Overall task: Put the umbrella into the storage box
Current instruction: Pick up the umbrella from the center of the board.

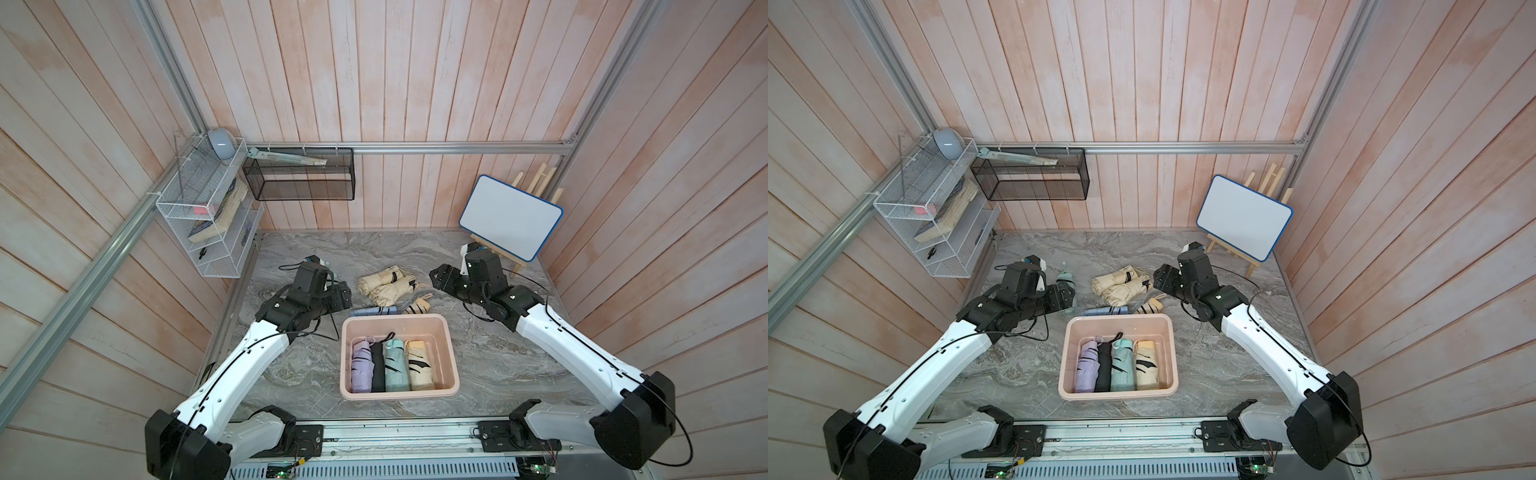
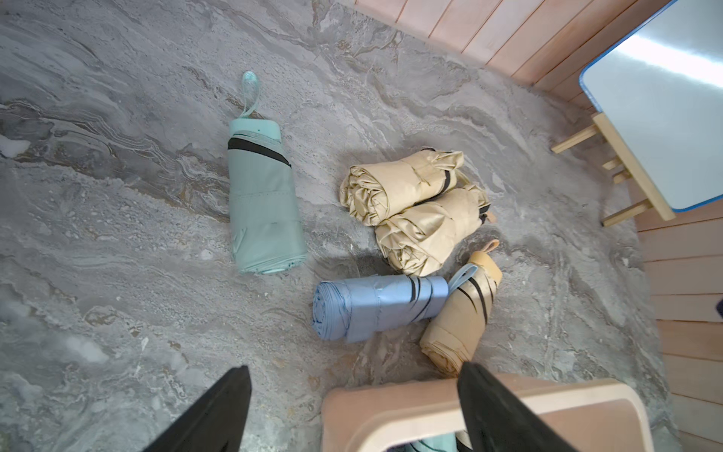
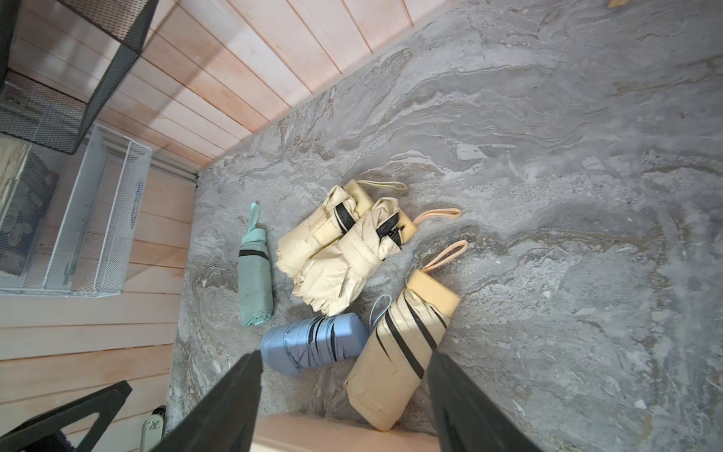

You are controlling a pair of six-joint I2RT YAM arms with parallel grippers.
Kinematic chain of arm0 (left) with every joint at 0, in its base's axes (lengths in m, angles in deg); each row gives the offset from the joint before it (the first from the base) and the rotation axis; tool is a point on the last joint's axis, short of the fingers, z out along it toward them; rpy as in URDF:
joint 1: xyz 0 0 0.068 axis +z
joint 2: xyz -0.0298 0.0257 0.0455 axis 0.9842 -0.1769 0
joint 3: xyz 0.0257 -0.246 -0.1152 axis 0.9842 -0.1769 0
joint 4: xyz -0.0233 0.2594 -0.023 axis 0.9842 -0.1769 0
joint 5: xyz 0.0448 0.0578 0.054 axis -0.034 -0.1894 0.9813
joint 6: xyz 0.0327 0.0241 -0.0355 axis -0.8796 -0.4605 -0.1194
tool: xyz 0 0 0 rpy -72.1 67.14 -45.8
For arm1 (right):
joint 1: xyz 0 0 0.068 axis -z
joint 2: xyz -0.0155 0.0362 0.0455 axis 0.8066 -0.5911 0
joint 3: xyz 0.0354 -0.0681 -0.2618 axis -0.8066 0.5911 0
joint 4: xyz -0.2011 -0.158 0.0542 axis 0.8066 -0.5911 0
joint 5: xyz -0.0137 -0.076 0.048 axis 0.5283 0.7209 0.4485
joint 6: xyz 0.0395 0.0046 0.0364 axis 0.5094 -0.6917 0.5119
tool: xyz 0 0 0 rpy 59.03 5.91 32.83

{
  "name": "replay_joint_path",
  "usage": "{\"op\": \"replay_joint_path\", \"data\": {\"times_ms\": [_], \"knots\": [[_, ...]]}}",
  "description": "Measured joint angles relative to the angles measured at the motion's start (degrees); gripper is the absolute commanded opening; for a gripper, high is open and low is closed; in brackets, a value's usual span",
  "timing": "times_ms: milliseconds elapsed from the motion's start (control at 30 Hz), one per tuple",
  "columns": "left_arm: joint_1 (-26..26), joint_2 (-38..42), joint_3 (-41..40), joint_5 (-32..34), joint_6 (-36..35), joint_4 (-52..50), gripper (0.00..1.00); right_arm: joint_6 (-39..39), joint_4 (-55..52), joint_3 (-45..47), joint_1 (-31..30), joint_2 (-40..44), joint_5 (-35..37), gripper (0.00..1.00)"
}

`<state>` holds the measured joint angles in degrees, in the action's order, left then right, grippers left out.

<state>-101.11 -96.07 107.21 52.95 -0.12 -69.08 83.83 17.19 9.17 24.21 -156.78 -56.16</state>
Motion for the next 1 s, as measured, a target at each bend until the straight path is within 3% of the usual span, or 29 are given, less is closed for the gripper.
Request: {"op": "replay_joint_path", "data": {"times_ms": [133,500,1000], "knots": [[4.6,-7.7,3.7,0.0,-2.5,-0.2,0.90,-1.0,0.6,-0.3,3.6,-3.0,-2.5,0.72],[10.0,-27.8,10.9,-2.2,-5.4,3.0,0.97,-2.4,3.2,-3.6,10.6,-8.8,-7.4,0.72],[11.6,-44.0,19.9,-3.4,-6.1,6.3,0.92,-2.5,3.5,-3.7,14.4,-10.6,-10.4,0.71]]}}
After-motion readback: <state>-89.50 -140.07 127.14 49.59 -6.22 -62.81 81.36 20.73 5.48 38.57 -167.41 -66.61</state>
